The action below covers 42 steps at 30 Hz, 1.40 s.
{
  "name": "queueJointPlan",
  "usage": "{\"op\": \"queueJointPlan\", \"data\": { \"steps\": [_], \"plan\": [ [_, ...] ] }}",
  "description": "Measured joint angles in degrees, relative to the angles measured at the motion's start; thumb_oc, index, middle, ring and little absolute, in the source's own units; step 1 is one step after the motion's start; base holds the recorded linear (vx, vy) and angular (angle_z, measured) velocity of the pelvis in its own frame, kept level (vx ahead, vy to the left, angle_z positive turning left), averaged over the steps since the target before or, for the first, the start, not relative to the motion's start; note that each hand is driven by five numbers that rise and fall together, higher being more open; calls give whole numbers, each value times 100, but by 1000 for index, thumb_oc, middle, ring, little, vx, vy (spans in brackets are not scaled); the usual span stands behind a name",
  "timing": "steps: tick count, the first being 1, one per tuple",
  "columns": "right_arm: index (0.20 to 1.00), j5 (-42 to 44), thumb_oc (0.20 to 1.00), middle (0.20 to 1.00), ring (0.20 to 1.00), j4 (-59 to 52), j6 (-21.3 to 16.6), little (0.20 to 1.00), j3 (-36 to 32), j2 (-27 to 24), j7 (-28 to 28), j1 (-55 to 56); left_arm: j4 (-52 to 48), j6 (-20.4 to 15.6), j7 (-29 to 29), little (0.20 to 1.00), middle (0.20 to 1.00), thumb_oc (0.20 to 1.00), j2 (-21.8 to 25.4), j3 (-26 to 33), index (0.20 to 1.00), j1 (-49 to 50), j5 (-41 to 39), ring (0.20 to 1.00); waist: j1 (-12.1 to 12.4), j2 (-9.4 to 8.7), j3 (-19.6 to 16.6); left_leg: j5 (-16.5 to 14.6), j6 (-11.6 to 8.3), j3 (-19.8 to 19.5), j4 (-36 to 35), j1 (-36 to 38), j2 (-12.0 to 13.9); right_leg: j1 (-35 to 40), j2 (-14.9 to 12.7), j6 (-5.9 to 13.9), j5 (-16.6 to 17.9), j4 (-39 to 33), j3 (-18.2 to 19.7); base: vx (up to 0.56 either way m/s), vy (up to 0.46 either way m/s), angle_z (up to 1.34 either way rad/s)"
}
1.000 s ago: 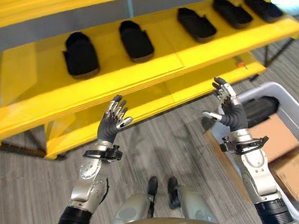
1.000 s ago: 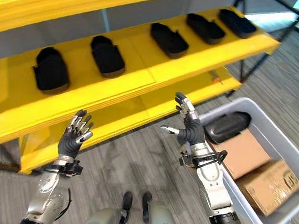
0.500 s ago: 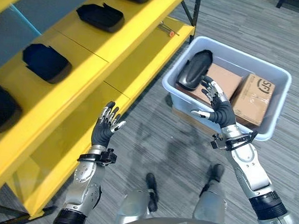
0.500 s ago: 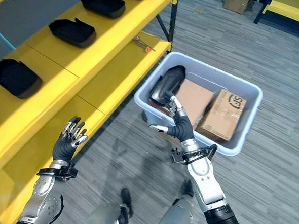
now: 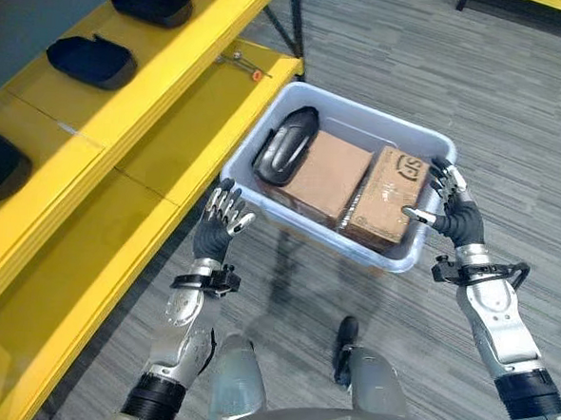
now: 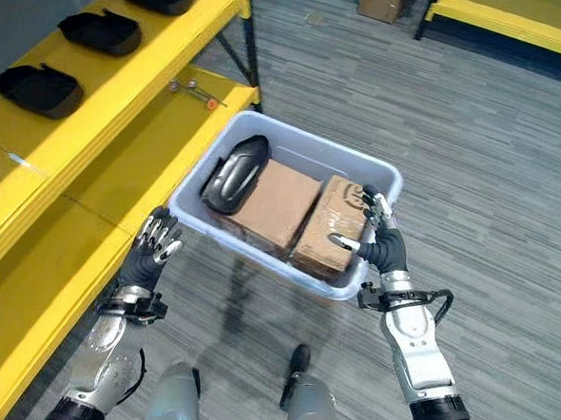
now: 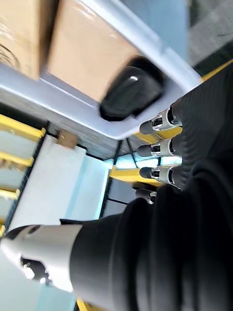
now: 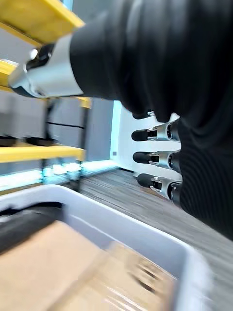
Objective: Move parts from the plastic box to the shelf.
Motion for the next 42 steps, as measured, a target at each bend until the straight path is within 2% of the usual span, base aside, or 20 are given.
{"op": "queueJointPlan", "data": {
  "steps": [3,4,7,8,11,16,17,19,20,21,23,27,31,33,35,37,38,39,41,42],
  "plan": [
    [1000,25,1000,1000,1000,129,0,1000,35,217,-101,-24,232,20,10,1000,1000,1000,-2,22,1000,-151,3,1000,129,8,-22,65,61,54,-2309,49,457,293,408,30,-49,-164,148,361,358,-73],
    [1000,14,1000,1000,1000,279,0,1000,141,259,-115,-48,350,36,156,1000,1000,1000,-12,48,1000,-63,5,1000,276,88,-28,108,-10,-483,-2611,146,569,594,605,144,-117,-268,620,446,530,-140],
    [1000,43,1000,1000,1000,155,-10,1000,49,338,-153,68,380,24,225,1000,1000,1000,-53,6,1000,-144,5,1000,228,346,-202,244,164,-306,-2130,573,174,1004,464,250,-227,-501,1083,300,557,-127],
    [1000,50,1000,1000,1000,95,-5,1000,11,251,-159,253,386,16,226,1000,1000,1000,-6,-100,1000,-254,7,1000,140,499,-292,372,165,-126,-2042,683,-3,1031,252,541,-411,-428,1112,83,584,-5],
    [1000,71,1000,1000,1000,103,37,1000,151,611,-144,202,398,13,243,1000,1000,1000,274,-230,1000,-806,12,1000,223,171,-282,161,748,164,-1840,564,-854,641,-661,656,-431,186,1104,27,343,10],
    [1000,219,1000,1000,1000,103,69,1000,355,726,-85,-13,403,-42,440,1000,1000,1000,574,-164,1000,-936,14,1000,416,-90,-195,-255,1018,521,-1611,516,-1329,556,-1373,1080,162,192,965,37,402,-35],
    [1000,275,1000,1000,1000,56,168,1000,508,676,-16,-189,406,-20,487,1000,1000,1000,581,-193,1000,-605,21,1000,352,-78,-111,-308,1330,1006,-1996,1025,-1276,73,-1641,984,606,1279,-326,84,571,-112],
    [1000,296,1000,1000,1000,-13,138,1000,630,615,68,-134,183,-21,488,1000,1000,1000,355,-46,1000,-327,71,1000,137,-123,-212,-343,1596,1071,-2194,1178,-1315,-1121,-503,882,-696,2667,400,76,407,-99],
    [1000,339,1000,1000,1000,-16,141,1000,851,627,192,-117,86,-3,481,1000,1000,1000,369,59,1000,-106,75,1000,89,-189,-156,-304,1552,1142,-2186,1333,-1335,-1248,479,666,-954,2577,655,33,-36,-32],
    [1000,369,1000,1000,1000,-12,138,1000,845,623,213,-13,87,37,454,1000,1000,1000,363,-2,1000,-48,94,1000,50,-226,-152,-279,1536,1154,-2267,1535,-1478,-1076,685,600,-920,2154,644,9,-64,7],
    [1000,455,1000,1000,1000,32,125,1000,785,574,228,-21,46,30,447,1000,1000,1000,255,64,1000,-37,132,1000,119,-162,-171,-400,1516,1238,-2202,1576,-1645,-871,663,-24,-569,1412,469,19,-76,8],
    [1000,501,1000,1000,1000,77,127,1000,772,535,258,-73,42,33,440,1000,1000,1000,185,206,1000,-7,124,1000,266,35,-160,-483,1348,1166,-2006,1545,-1540,-431,809,-324,-200,595,322,9,-93,5],
    [1000,513,1000,1000,1000,87,115,1000,532,333,260,20,50,41,312,1000,1000,1000,181,113,1000,-111,124,1000,220,73,-124,-802,782,856,-622,882,-1587,-189,585,-685,-57,256,163,-38,-26,30],
    [1000,552,1000,1000,1000,88,115,1000,497,330,281,100,48,41,278,1000,1000,1000,190,108,1000,-118,124,1000,164,98,-75,-887,653,392,-71,720,-1332,-64,549,-661,-48,236,184,-42,131,3],
    [1000,704,1000,1000,1000,107,105,1000,378,408,258,94,50,58,204,1000,1000,1000,198,55,1000,-496,122,1000,-2,-15,59,-833,355,-268,-648,857,-91,-203,375,-482,-42,367,276,11,300,-10],
    [1000,737,1000,1000,1000,263,103,1000,303,395,222,7,198,77,208,1000,1000,1000,165,35,1000,-787,116,1000,-99,95,136,-604,-8,-739,-1206,1014,678,-312,346,-388,-179,676,312,52,309,-1],
    [1000,743,1000,1000,1000,284,105,1000,300,378,209,-1,204,81,206,1000,1000,1000,161,36,1000,-810,118,1000,-108,100,137,-585,20,-728,-1278,1046,793,-354,308,-398,-227,727,330,60,280,-25],
    [1000,740,1000,1000,1000,273,108,1000,279,310,196,-23,192,75,202,1000,1000,1000,120,18,1000,-932,117,1000,-151,254,145,-552,2,-593,-1412,1174,838,-454,154,-35,-246,880,516,82,266,-36],
    [1000,739,1000,1000,1000,242,109,1000,276,19,184,5,98,75,186,1000,1000,1000,-34,2,1000,-812,119,1000,-251,689,68,-322,325,-307,-1632,1324,554,-443,104,220,-133,807,620,113,365,-29],
    [1000,732,1000,1000,1000,224,112,1000,129,7,183,57,39,68,175,1000,1000,1000,-67,-39,1000,-798,119,1000,-275,853,42,-602,234,195,-1673,1423,474,-396,19,355,-69,757,608,69,211,0]
  ]
}}
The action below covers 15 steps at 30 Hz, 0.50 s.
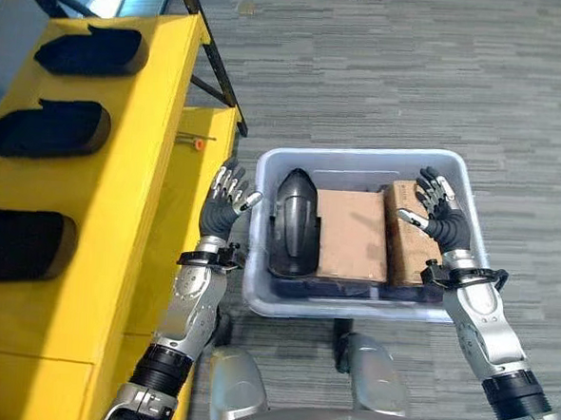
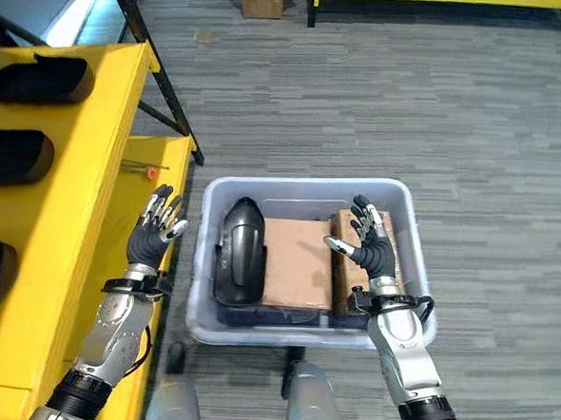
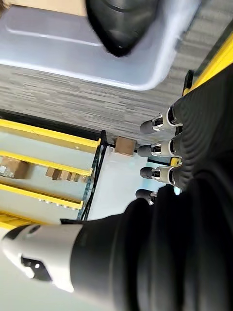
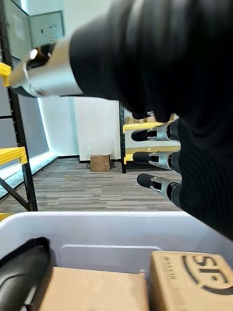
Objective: Move parts from the plastic box to the shelf.
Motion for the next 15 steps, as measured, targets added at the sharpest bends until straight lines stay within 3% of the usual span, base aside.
{"op": "queueJointPlan", "data": {
  "steps": [2,3,4,7,9,12,15],
  "plan": [
    [1000,4,1000,1000,1000,-21,1,1000,-29,197,-44,102,-32,0,-54,1000,1000,1000,146,-2,1000,-11,2,1000,73,-279,1,138,-76,131,-275,152,-490,51,-431,313,198,-216,240,29,166,4],
    [1000,3,1000,1000,1000,-20,1,1000,36,237,-33,149,-32,0,-53,1000,1000,1000,224,3,1000,2,2,1000,72,-397,-10,154,-77,183,-270,138,-696,153,-595,334,281,-432,321,42,263,-6],
    [1000,2,1000,1000,1000,-11,4,1000,173,590,-11,117,-32,-1,-43,1000,1000,1000,567,4,1000,-1,3,1000,192,-741,-56,70,125,290,-221,132,-1062,257,-858,391,557,-819,545,40,218,-11],
    [1000,-1,1000,1000,1000,-19,8,1000,478,721,43,113,-30,-1,-24,1000,1000,1000,754,-5,1000,-123,8,1000,212,-974,-143,4,245,473,-222,130,-1191,344,-993,438,922,-1197,560,26,79,-18],
    [1000,-1,1000,1000,1000,-25,7,1000,497,720,54,96,-30,-3,50,1000,1000,1000,815,-126,1000,-258,38,1000,201,-1076,-188,-5,248,534,-245,125,-1189,332,-979,474,962,-1293,563,12,27,-18],
    [1000,-1,1000,1000,1000,-55,6,1000,463,690,37,87,-37,-5,92,1000,1000,1000,737,-357,1000,-502,310,1000,38,-1055,-190,11,220,623,-270,29,-1096,266,-876,689,999,-1535,616,-66,5,-26],
    [1000,-7,1000,1000,1000,-456,-38,1000,466,620,-42,16,-160,-36,328,1000,1000,1000,685,-531,1000,-987,521,1000,-97,-978,7,122,95,708,-260,-330,-948,-195,-680,631,1114,-1502,721,-85,-45,-22]
  ]
}}
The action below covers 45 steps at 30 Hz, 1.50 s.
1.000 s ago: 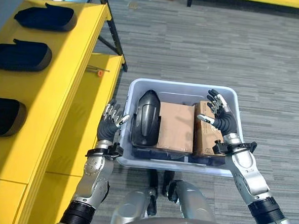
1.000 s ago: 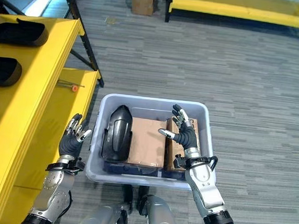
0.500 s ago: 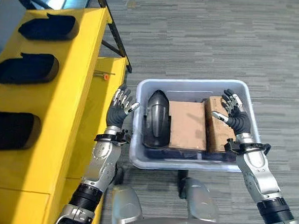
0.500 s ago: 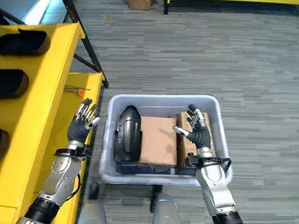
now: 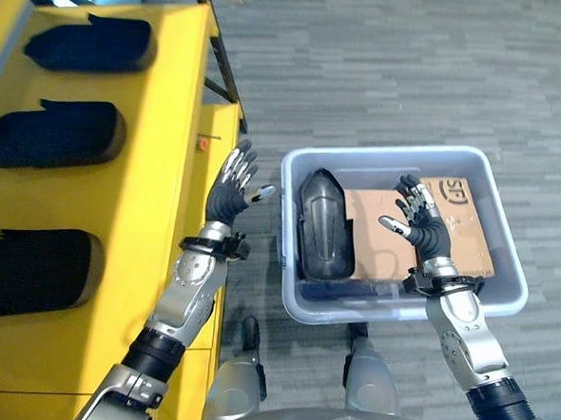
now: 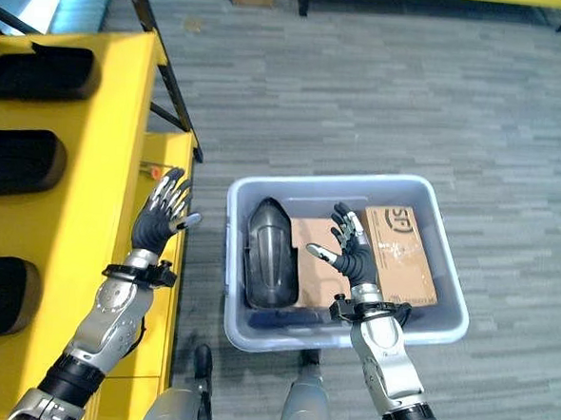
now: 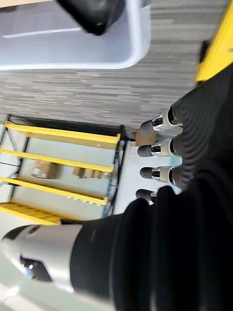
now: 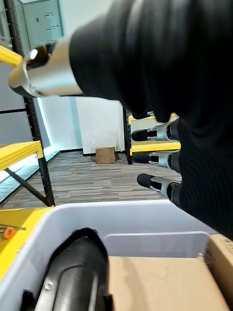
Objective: Move parts from the plastic box to the shelf.
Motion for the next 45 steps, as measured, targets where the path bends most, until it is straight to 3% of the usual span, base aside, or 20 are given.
{"op": "queueJointPlan", "data": {
  "steps": [3,6,13,22,28,37,45],
  "plan": [
    [1000,-8,1000,1000,1000,-118,-80,1000,-23,-70,-146,-138,-39,-52,137,1000,1000,1000,-88,-148,1000,-324,171,1000,-108,127,229,57,-80,71,3,-161,179,-248,152,-55,41,38,70,-67,-83,-22],
    [1000,-86,1000,1000,1000,-240,-141,1000,-31,-246,-313,-462,-62,-114,353,1000,1000,1000,-255,-167,1000,-670,308,1000,-187,276,736,147,-156,107,-4,-278,312,-414,324,-136,101,69,91,-65,-76,-16],
    [1000,-362,1000,1000,1000,-253,-305,1000,-48,-281,-717,-868,-62,-122,773,1000,1000,1000,-444,-344,1000,-1032,846,1000,-218,360,1213,283,-199,186,-77,-552,517,-868,557,-253,140,221,158,-48,-74,-10],
    [1000,-568,1000,1000,1000,-254,-395,1000,-17,-248,-1073,-822,13,-125,1268,1000,1000,1000,-633,-351,1000,-1086,1128,1000,-229,351,1241,324,-160,243,-101,-699,482,-1233,534,-259,-5,580,231,-29,-45,-2],
    [1000,-573,1000,1000,1000,-253,-434,1000,18,-243,-1218,-823,641,-119,1539,1000,1000,1000,-696,-347,1000,-1190,1176,1000,-280,334,1262,348,-153,251,-102,-748,477,-1362,537,-261,-48,721,259,-16,-23,-1],
    [1000,-573,1000,1000,1000,-230,-529,1000,223,-222,-1477,-1041,2170,3,2042,1000,1000,1000,-896,-296,1000,-2141,1164,1000,-534,262,1308,445,-198,478,-307,-945,514,-1844,655,-309,-35,811,463,0,5,-12],
    [1000,-527,1000,1000,1000,-235,-529,1000,518,-219,-1463,-1199,3531,198,2239,1000,1000,1000,-642,-321,1000,-3319,1046,1000,-880,211,1297,455,-215,665,-444,-823,520,-1891,725,-303,-26,794,620,11,41,-11]
  ]
}}
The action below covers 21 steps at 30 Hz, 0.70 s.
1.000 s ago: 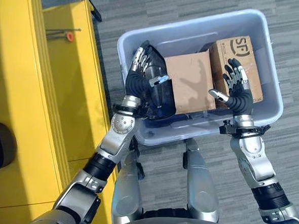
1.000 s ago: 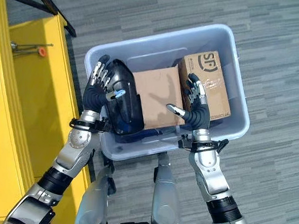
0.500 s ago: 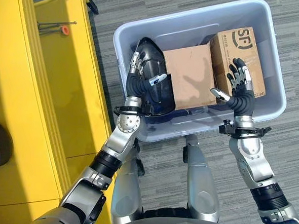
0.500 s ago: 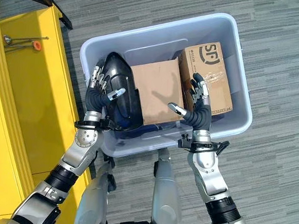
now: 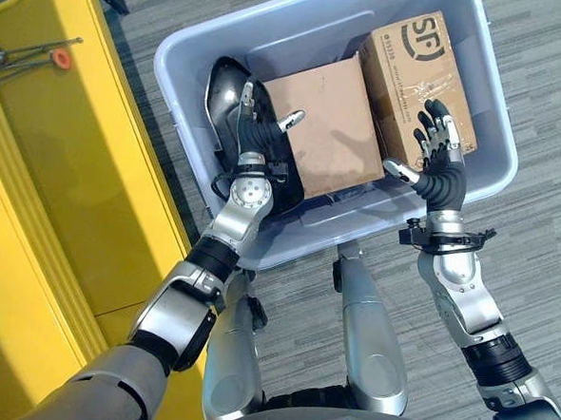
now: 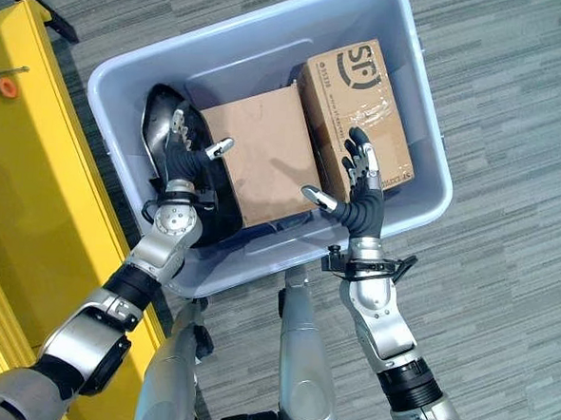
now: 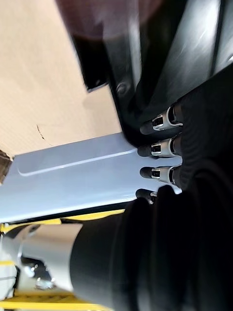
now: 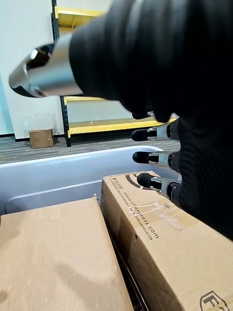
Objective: Move parts from the plastic box to the shelf.
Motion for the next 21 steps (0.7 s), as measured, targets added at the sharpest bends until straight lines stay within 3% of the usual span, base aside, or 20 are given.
{"op": "queueJointPlan", "data": {
  "steps": [6,8,14,21],
  "plan": [
    [1000,248,1000,1000,1000,-358,-7,1000,142,-50,320,161,1435,212,-49,1000,1000,1000,339,0,1000,-1168,-220,1000,-322,-38,-3,33,-79,312,-198,188,3,21,97,18,146,-227,237,57,52,-22],
    [1000,312,1000,1000,1000,-497,-12,1000,145,-107,453,316,1430,254,-97,1000,1000,1000,406,-46,1000,-1270,-209,1000,-445,-38,-3,33,-79,368,-199,230,27,25,131,15,149,-227,257,23,16,-17],
    [1000,317,1000,1000,1000,-526,-12,1000,76,-238,668,424,1416,401,-329,1000,1000,1000,220,-731,1000,-1235,233,1000,-395,-26,-9,42,-94,487,-201,314,-4,39,148,27,199,-281,399,18,33,-8],
    [1000,391,1000,1000,1000,-517,-13,1000,50,-239,681,430,1306,474,-507,1000,1000,1000,122,-984,1000,-1236,603,1000,-404,-13,-16,46,-97,608,-200,365,-11,38,177,-8,294,-332,513,9,16,-9]
  ]
}}
